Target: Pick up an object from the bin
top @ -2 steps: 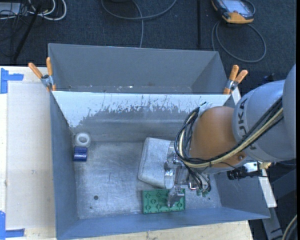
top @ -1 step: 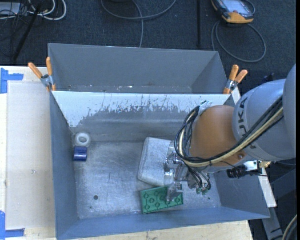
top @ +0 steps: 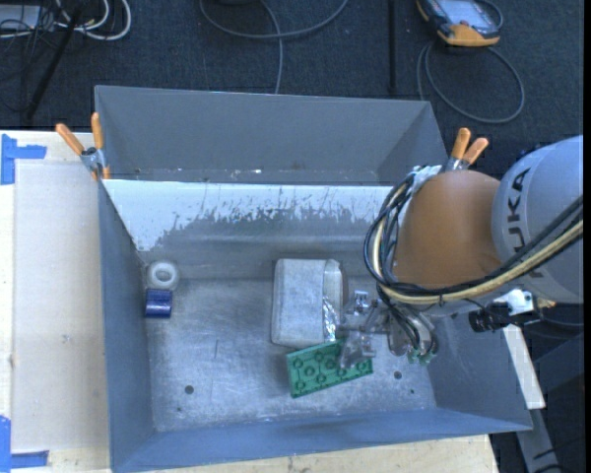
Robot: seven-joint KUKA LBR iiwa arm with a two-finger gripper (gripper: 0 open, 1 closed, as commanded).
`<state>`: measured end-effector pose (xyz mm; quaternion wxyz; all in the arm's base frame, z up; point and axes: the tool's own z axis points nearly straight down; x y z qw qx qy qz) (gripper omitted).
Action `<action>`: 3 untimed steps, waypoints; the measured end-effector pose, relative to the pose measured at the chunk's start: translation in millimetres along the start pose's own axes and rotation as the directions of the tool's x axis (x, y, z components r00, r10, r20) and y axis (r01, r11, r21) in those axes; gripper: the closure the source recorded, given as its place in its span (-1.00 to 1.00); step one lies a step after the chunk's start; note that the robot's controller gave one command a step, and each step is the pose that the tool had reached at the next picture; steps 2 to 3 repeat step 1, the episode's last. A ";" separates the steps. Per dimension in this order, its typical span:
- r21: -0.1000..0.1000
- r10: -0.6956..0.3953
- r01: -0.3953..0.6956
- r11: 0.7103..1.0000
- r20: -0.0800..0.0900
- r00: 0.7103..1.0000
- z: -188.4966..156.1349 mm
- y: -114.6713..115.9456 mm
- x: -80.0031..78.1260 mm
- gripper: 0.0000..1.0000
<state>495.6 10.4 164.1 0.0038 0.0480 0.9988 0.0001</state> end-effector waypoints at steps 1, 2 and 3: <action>0.000 -0.005 0.005 1.000 -0.005 1.000 -33.6 0.1 -1.1 1.00; 0.000 -0.005 0.005 1.000 -0.005 1.000 -33.6 0.1 -1.1 1.00; 0.000 -0.005 0.005 1.000 -0.005 1.000 -33.6 0.1 -1.1 1.00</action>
Offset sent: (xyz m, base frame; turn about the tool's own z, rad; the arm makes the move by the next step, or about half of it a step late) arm -0.0001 0.0001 0.0322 0.0000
